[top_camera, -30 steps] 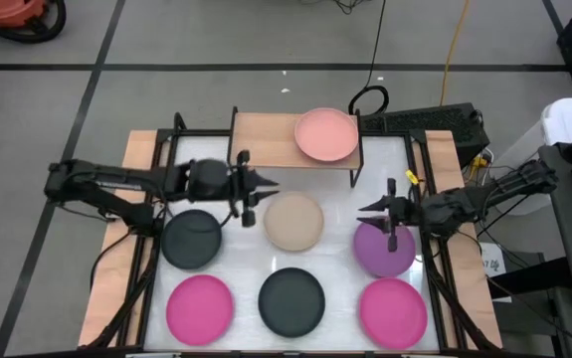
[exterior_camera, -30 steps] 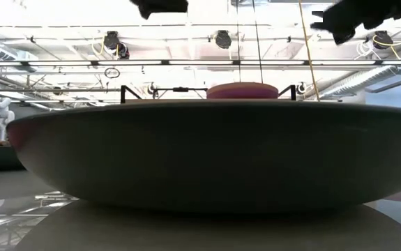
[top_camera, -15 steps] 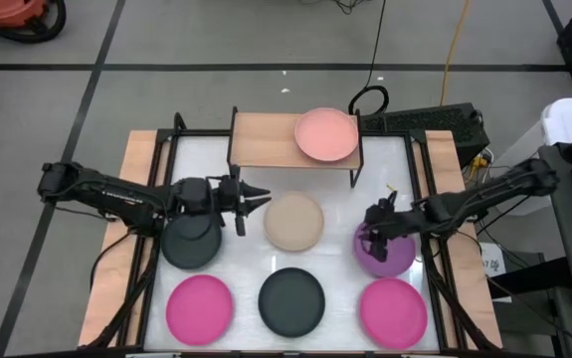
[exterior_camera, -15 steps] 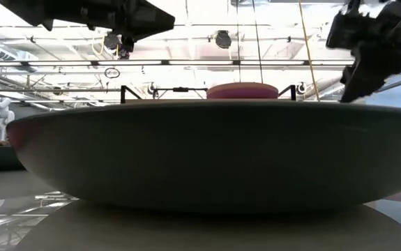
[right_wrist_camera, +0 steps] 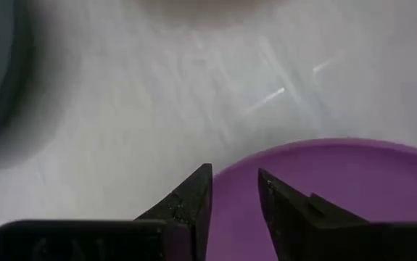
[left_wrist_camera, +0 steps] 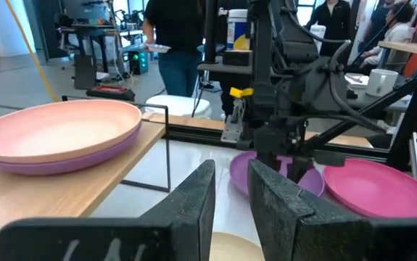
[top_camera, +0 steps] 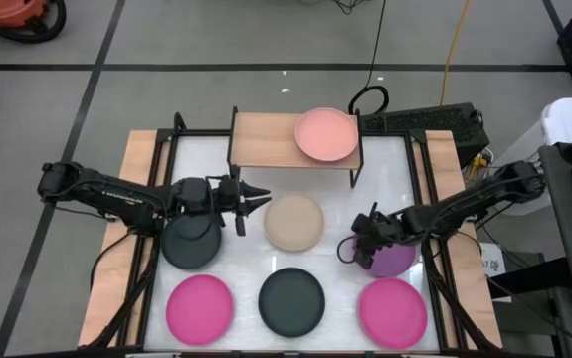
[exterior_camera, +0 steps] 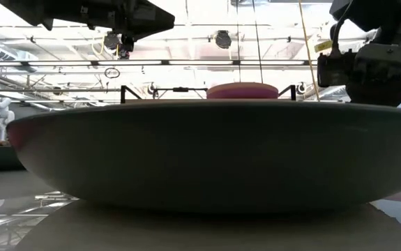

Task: Place and stack plates onto a shelf
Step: Stack the purple plate on top of the light pink plate on the shelf

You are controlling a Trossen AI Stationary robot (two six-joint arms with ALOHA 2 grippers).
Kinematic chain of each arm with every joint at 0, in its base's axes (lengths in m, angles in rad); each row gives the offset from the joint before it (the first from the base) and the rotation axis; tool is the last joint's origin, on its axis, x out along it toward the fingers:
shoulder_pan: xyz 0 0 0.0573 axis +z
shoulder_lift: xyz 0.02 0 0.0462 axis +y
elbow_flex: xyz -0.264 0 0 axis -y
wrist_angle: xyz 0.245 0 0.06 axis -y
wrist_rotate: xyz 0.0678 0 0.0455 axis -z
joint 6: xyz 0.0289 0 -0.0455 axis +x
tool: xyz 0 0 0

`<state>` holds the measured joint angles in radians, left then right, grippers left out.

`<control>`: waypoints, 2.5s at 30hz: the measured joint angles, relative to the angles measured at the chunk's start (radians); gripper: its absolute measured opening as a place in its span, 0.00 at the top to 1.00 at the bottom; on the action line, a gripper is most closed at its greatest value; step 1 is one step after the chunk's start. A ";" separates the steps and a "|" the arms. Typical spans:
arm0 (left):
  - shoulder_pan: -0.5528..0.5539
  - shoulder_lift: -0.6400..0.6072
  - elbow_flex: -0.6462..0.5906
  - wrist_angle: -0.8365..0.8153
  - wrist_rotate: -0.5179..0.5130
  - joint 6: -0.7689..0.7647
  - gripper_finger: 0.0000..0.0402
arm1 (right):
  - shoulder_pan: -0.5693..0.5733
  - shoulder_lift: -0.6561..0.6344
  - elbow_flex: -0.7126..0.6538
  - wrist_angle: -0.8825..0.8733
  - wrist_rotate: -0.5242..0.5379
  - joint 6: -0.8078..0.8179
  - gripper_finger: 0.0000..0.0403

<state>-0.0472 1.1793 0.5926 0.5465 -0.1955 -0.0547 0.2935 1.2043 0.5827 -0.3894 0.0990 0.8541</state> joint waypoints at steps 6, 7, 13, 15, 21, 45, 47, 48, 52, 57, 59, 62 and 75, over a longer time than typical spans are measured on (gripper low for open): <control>0.000 0.000 0.000 0.000 0.000 0.000 0.78 | -0.001 0.048 0.000 0.023 0.002 0.035 0.76; 0.000 0.000 0.000 0.000 0.000 0.000 0.78 | -0.001 0.056 0.000 0.023 0.003 0.041 0.76; 0.000 0.000 0.000 -0.001 0.000 0.000 0.78 | -0.013 0.097 0.000 0.017 0.005 0.051 0.76; 0.000 0.000 0.000 -0.003 0.000 0.000 0.78 | -0.017 0.101 0.000 0.009 0.006 0.051 0.76; 0.000 0.000 0.000 -0.006 0.000 0.001 0.78 | -0.018 0.100 0.052 -0.103 0.015 0.047 0.77; 0.000 0.001 0.000 -0.018 0.000 0.002 0.78 | 0.003 0.040 0.149 -0.274 0.061 -0.108 1.00; 0.000 0.001 0.000 -0.021 -0.002 0.002 0.78 | 0.019 0.018 0.172 -0.274 0.061 -0.121 1.00; 0.000 0.001 0.000 -0.021 -0.005 0.002 0.78 | 0.028 0.006 0.185 -0.275 0.061 -0.131 1.00; 0.000 0.001 0.000 -0.023 -0.008 0.002 0.78 | 0.065 -0.048 0.234 -0.273 0.084 -0.162 1.00; 0.000 0.001 0.000 -0.027 -0.008 0.002 0.78 | 0.106 -0.115 0.268 -0.273 0.109 -0.189 1.00; 0.000 0.001 0.000 -0.027 -0.008 0.001 0.78 | 0.117 -0.141 0.273 -0.273 0.113 -0.190 1.00; 0.000 0.001 0.000 -0.027 -0.008 0.001 0.78 | 0.132 -0.174 0.274 -0.271 0.116 -0.194 1.00; 0.000 0.001 0.000 -0.027 -0.008 0.001 0.78 | 0.160 -0.309 0.274 -0.148 0.111 -0.317 1.00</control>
<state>-0.0471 1.1801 0.5930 0.5194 -0.2039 -0.0536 0.4534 0.8958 0.8562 -0.5371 0.2102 0.5366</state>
